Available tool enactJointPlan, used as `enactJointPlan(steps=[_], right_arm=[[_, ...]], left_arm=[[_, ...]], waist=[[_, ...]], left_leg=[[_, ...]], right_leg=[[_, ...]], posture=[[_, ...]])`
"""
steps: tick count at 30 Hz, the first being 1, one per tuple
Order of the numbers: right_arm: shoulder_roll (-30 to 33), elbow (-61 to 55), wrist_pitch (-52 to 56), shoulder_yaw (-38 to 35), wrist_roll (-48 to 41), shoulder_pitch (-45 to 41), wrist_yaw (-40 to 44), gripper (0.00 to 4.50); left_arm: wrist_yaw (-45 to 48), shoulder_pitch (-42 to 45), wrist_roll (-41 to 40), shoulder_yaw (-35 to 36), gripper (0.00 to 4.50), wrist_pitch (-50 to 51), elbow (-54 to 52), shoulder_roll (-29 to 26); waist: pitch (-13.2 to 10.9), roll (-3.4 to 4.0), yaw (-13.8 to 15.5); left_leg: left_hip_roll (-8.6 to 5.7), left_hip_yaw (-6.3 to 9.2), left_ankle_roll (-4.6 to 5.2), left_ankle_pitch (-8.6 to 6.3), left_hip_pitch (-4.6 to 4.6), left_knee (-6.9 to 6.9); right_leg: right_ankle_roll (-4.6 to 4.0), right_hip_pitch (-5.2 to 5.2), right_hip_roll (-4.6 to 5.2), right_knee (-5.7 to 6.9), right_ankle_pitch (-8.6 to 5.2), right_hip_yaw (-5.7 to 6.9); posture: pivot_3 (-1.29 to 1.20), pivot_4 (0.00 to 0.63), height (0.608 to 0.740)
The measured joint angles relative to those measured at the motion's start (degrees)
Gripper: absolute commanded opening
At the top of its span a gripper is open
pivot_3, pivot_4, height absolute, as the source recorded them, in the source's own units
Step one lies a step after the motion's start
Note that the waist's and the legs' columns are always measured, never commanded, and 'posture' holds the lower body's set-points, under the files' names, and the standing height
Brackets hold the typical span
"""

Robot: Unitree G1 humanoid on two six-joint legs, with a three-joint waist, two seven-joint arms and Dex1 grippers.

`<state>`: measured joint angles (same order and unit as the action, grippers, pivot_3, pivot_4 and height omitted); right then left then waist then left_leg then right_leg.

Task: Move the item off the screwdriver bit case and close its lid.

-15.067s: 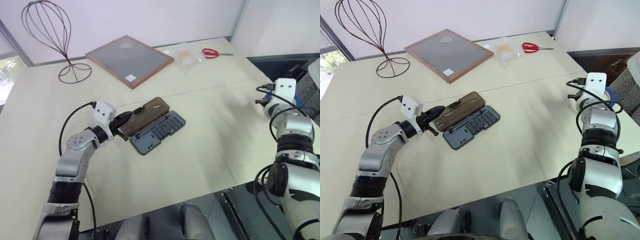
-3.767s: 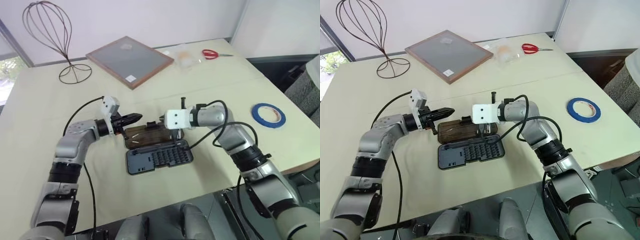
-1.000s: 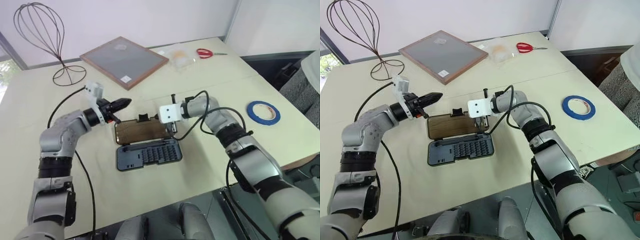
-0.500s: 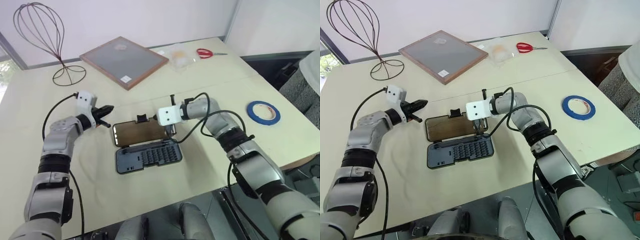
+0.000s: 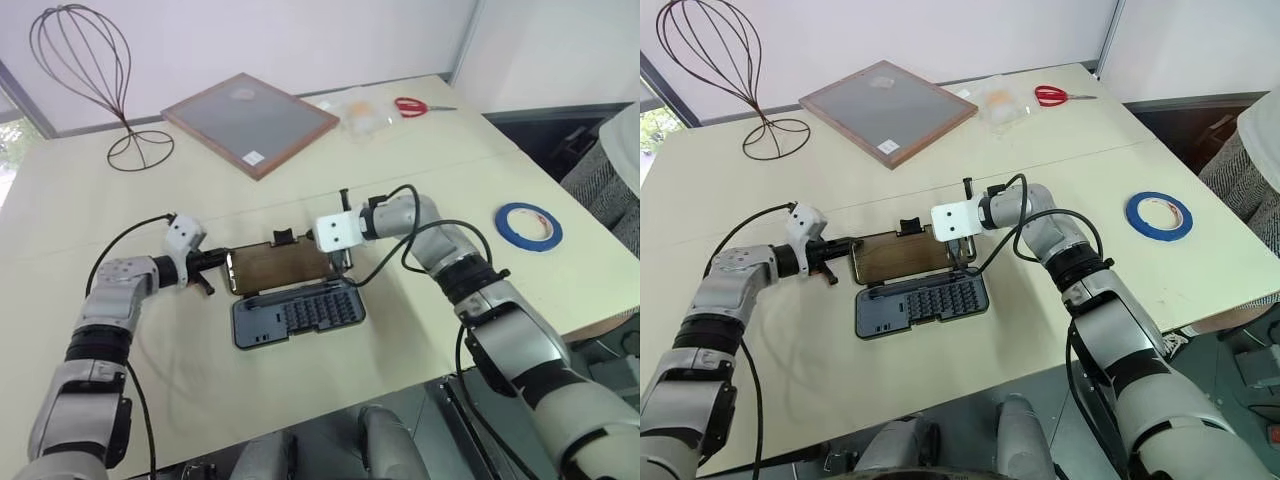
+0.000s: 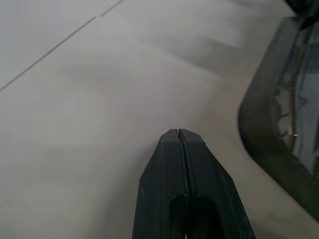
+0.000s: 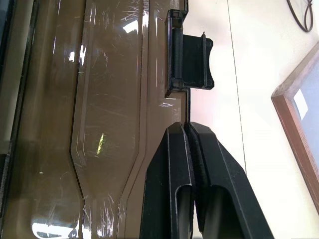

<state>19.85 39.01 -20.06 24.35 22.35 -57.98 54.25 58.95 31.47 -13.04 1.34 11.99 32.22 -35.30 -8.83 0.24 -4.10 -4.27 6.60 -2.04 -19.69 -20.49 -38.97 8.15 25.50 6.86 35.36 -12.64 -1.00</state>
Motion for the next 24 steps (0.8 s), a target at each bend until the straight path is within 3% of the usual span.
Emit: enactJointPlan(steps=[15, 24], right_arm=[[1.4, -3.8, 1.4, 0.1, 0.0, 0.1, 0.3, 0.02], [4.8, -19.4, 16.3, -2.9, -4.5, 3.9, 4.4, 0.02]], left_arm=[[3.1, -0.5, -2.7, 0.1, 0.0, 6.2, -3.8, 1.0], [3.7, -0.2, -3.1, 0.1, 0.0, 6.3, -3.9, 1.9]], waist=[[0.0, 0.0, 0.1], [0.0, 0.0, 0.2]], left_leg=[[-0.01, 0.01, 0.0, 0.0, -0.03, -0.04], [-0.01, 0.02, 0.0, 0.0, -0.08, -0.07]], right_leg=[[0.0, 0.0, 0.0, 0.08, 0.0, 0.0], [0.0, 0.01, 0.0, 0.08, 0.0, 0.01]], posture=[[0.0, 0.15, 0.74], [0.0, 0.15, 0.74]])
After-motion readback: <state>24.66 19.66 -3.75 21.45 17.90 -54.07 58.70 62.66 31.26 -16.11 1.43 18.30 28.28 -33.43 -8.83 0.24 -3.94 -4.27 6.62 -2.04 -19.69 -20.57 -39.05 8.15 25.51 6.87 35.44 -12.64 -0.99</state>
